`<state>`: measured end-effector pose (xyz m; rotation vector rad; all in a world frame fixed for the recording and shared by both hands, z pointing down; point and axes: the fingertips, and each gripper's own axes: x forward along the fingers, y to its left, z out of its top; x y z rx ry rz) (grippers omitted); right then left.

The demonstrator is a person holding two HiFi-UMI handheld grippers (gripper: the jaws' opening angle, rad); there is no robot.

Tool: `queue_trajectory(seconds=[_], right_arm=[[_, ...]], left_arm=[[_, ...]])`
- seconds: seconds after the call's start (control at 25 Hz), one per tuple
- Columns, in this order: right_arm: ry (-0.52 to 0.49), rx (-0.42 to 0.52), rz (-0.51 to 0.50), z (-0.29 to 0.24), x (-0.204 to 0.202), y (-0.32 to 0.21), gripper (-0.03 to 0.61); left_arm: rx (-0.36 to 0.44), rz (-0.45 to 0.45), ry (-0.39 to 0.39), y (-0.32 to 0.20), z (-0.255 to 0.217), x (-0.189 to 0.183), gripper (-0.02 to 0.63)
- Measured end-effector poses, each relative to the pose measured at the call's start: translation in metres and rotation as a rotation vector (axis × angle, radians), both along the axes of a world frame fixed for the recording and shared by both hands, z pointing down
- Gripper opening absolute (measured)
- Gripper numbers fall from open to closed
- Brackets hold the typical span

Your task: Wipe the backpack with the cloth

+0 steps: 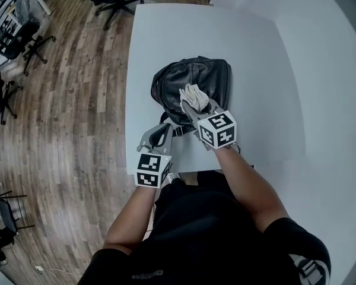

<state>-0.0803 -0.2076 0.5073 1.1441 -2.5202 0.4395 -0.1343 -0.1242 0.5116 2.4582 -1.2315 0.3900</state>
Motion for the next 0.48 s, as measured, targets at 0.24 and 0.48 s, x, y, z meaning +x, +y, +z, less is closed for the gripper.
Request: queue_trajectory(seconds=[0.24,0.48], right_arm=[[0.003,0.024,0.054,-0.012,0.032,0.001,0.107],[-0.004,0.059,0.125,-0.029,0.063,-0.001,0.108]], left_arm=[[0.000,0.019,0.028,0.000,-0.006,0.018,0.005],[0.007,0.054,0.035,0.001,-0.012,0.034,0.006]])
